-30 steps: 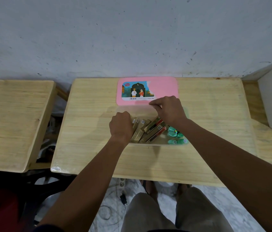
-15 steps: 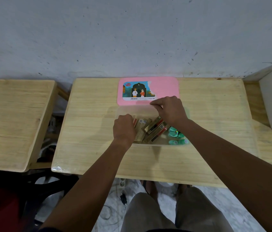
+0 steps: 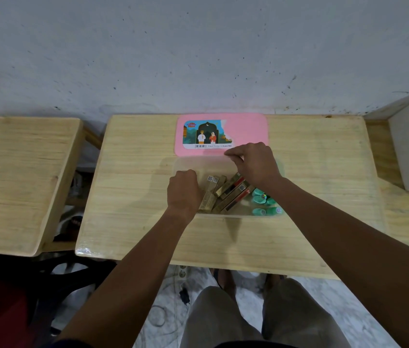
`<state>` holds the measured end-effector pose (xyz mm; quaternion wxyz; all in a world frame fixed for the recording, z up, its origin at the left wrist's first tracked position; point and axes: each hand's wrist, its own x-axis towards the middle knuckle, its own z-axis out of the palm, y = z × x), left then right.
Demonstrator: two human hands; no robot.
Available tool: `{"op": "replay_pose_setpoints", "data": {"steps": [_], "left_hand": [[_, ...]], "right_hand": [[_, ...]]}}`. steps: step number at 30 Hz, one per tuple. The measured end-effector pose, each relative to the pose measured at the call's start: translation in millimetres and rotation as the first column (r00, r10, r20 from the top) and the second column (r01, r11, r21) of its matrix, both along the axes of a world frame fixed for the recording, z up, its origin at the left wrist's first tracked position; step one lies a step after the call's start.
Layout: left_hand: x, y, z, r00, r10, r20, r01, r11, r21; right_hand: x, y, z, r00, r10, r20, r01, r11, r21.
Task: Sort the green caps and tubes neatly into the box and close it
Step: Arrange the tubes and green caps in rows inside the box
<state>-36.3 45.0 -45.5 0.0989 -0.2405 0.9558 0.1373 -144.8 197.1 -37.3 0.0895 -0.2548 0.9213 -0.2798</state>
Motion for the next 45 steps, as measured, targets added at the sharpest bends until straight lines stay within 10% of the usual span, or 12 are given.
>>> {"op": "replay_pose_setpoints", "data": {"steps": [28,45], "left_hand": [[12.3,-0.4,12.9,0.986,-0.124,0.111,0.141,0.976,-0.166],[13.1,6.7,-5.5,0.992,0.114,0.046,-0.121,0.976,0.179]], "right_hand": [[0.6,0.8,-0.8,1.000,0.002,-0.008,-0.002,1.000,-0.018],[0.8,0.6,-1.2,1.000,-0.003,-0.010,0.003,1.000,-0.002]]}}
